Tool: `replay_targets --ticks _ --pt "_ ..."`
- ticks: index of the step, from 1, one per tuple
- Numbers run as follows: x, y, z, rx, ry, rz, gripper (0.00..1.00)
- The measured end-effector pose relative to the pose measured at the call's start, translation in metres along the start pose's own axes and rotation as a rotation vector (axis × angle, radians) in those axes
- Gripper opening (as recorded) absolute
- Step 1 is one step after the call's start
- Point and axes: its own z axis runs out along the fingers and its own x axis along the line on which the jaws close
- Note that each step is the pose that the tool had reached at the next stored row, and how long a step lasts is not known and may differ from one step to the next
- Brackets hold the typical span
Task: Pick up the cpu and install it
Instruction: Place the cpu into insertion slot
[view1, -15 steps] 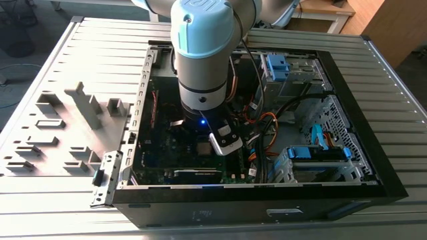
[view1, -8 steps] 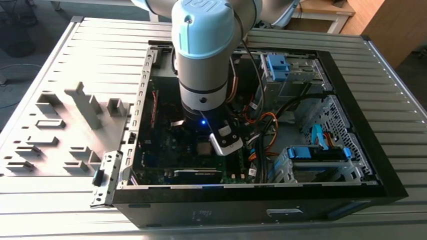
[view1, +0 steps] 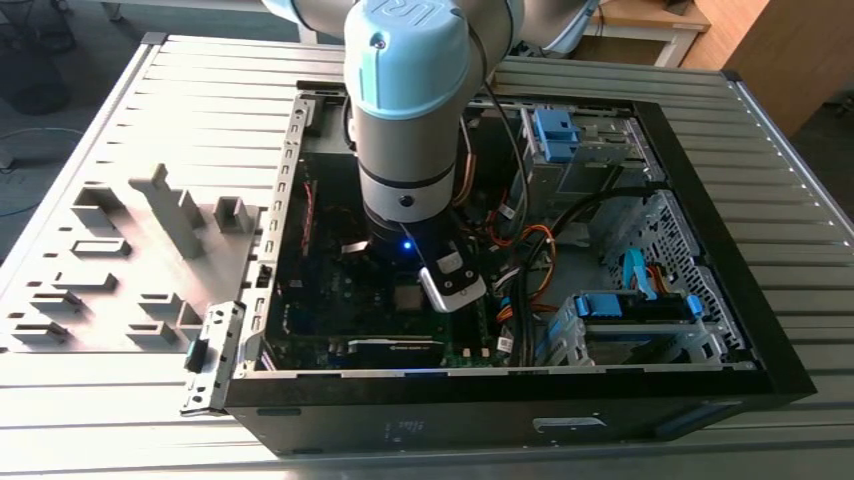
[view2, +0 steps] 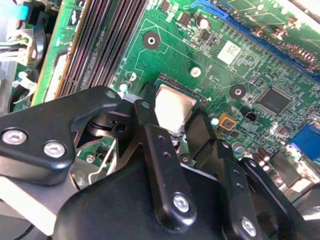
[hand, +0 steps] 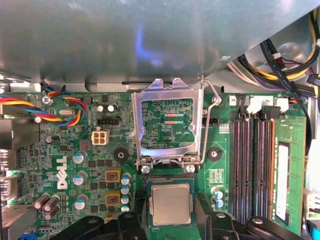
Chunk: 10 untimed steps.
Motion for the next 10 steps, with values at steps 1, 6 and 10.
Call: replay_targets --ticks 1,6,10 --pt "0.0001 0.0000 0.0005 0.0052 0.0001 0.000 0.50" --pt "0.0002 0.0001 0.0014 0.0108 -0.0003 -0.001 0.50" --pt "0.0002 0.0001 0.0014 0.0107 -0.0004 -0.001 0.50"
